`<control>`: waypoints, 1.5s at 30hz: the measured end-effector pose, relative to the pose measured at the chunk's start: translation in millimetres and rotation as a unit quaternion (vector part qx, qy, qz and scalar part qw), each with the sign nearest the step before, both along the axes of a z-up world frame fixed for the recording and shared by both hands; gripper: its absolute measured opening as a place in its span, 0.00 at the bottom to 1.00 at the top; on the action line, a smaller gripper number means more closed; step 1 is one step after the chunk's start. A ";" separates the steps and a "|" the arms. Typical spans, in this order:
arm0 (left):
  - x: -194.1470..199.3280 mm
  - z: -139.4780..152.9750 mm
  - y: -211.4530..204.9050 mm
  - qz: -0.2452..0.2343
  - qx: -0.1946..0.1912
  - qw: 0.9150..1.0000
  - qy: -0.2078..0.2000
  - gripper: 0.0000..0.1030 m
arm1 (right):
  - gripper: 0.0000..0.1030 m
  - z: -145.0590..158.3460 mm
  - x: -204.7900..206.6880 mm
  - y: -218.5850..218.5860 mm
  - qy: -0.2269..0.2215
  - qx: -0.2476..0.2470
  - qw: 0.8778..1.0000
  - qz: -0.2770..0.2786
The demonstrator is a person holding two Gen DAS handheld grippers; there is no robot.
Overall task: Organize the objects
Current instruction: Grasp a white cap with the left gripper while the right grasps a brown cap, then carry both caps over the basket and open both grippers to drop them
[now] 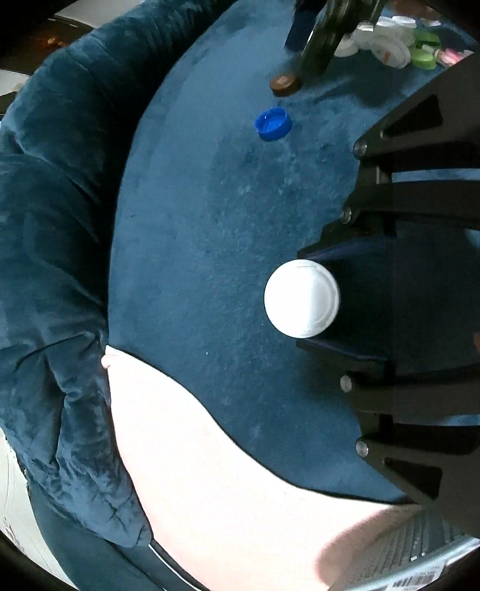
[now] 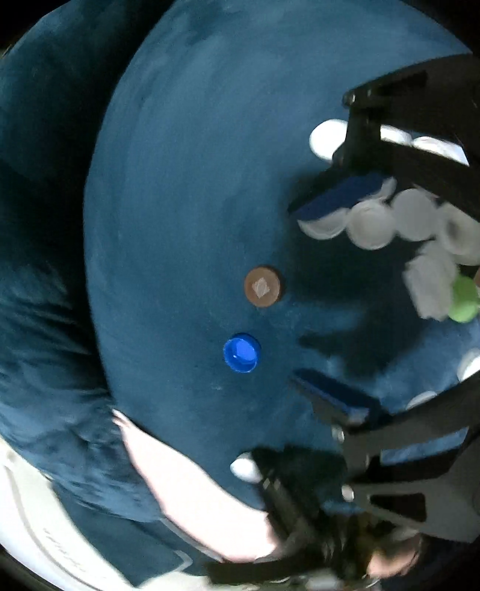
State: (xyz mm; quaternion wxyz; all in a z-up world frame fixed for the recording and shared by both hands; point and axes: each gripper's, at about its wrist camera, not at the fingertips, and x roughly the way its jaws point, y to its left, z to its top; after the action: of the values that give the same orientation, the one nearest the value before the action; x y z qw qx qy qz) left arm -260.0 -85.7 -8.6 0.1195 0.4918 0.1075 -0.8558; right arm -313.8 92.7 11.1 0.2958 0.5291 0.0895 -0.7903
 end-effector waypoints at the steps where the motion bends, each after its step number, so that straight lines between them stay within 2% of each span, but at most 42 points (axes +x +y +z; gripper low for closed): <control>1: 1.2 3.2 -1.2 0.000 0.001 1.000 0.001 0.39 | 0.69 -5.6 -3.5 -6.7 0.003 0.009 1.000 0.010; 3: 4.8 9.8 -2.6 -0.001 0.002 1.000 0.004 0.39 | 0.66 -14.4 -10.9 -14.8 0.005 0.017 1.000 0.012; 5: 5.4 14.4 -4.4 0.000 0.002 1.000 0.002 0.39 | 0.56 -24.3 -17.9 -20.1 -0.005 0.027 1.000 0.007; 7: 7.5 18.5 -4.8 -0.001 0.003 1.000 0.004 0.39 | 0.32 -30.9 -22.9 -23.8 -0.004 0.038 0.999 -0.002; 8: 9.5 21.6 -4.6 0.000 0.003 1.000 0.006 0.39 | 0.30 -30.0 -23.7 -23.1 0.000 0.031 1.000 -0.003; 10: 12.3 25.4 -4.6 0.001 0.005 1.000 0.008 0.39 | 0.30 -22.0 -21.1 -19.7 -0.001 0.000 1.000 0.004; 13: 19.6 36.8 -2.9 -0.002 0.015 1.000 0.013 0.39 | 0.30 -3.8 -12.4 -18.0 0.002 -0.016 1.000 0.016; 18: 54.4 79.3 -12.9 -0.002 0.016 0.999 0.040 0.39 | 0.30 44.3 14.9 -21.8 0.018 -0.041 0.999 0.031; 20: 80.7 100.5 -32.4 0.015 0.018 0.998 0.054 0.39 | 0.30 68.3 36.9 -32.3 0.027 -0.063 0.997 0.046; 24: 134.2 125.5 -81.8 0.069 0.013 0.996 0.063 0.39 | 0.30 81.6 91.4 -72.9 0.032 -0.093 0.990 0.100; 27: 168.7 126.9 -122.6 0.111 0.004 0.992 0.053 0.39 | 0.30 94.8 149.0 -120.6 0.028 -0.106 0.979 0.172; 31: 205.5 118.6 -177.7 0.170 0.011 0.985 0.034 0.39 | 0.30 107.6 202.1 -172.6 0.009 -0.129 0.963 0.238; 34: 224.1 114.9 -200.3 0.187 0.023 0.981 0.037 0.39 | 0.30 101.4 226.2 -211.3 -0.015 -0.133 0.953 0.270; 39: 230.4 111.9 -212.3 0.181 0.034 0.982 0.045 0.40 | 0.31 80.0 229.9 -241.2 -0.065 -0.134 0.950 0.274; 41: 230.7 109.6 -215.3 0.179 0.042 0.982 0.045 0.67 | 0.31 74.1 224.6 -250.4 -0.106 -0.148 0.946 0.267; 42: 231.8 108.2 -217.3 0.180 0.043 0.982 0.044 0.89 | 0.37 72.9 222.9 -249.6 -0.114 -0.154 0.946 0.261; 43: 232.6 108.9 -217.7 0.182 0.043 0.981 0.047 0.97 | 0.49 73.9 222.2 -247.0 -0.112 -0.158 0.948 0.254; 44: 235.1 110.0 -219.4 0.185 0.043 0.980 0.052 0.98 | 0.54 76.3 223.4 -242.5 -0.102 -0.158 0.951 0.246; 45: 236.5 110.1 -220.9 0.188 0.041 0.980 0.051 0.98 | 0.65 78.4 221.4 -239.1 -0.095 -0.163 0.953 0.238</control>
State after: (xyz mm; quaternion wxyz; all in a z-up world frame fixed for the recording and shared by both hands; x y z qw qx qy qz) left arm -23.5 -306.6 101.5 0.2520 0.4232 0.2391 -0.8368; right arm -92.4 -146.4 89.5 0.5649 0.5095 0.0543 -0.6469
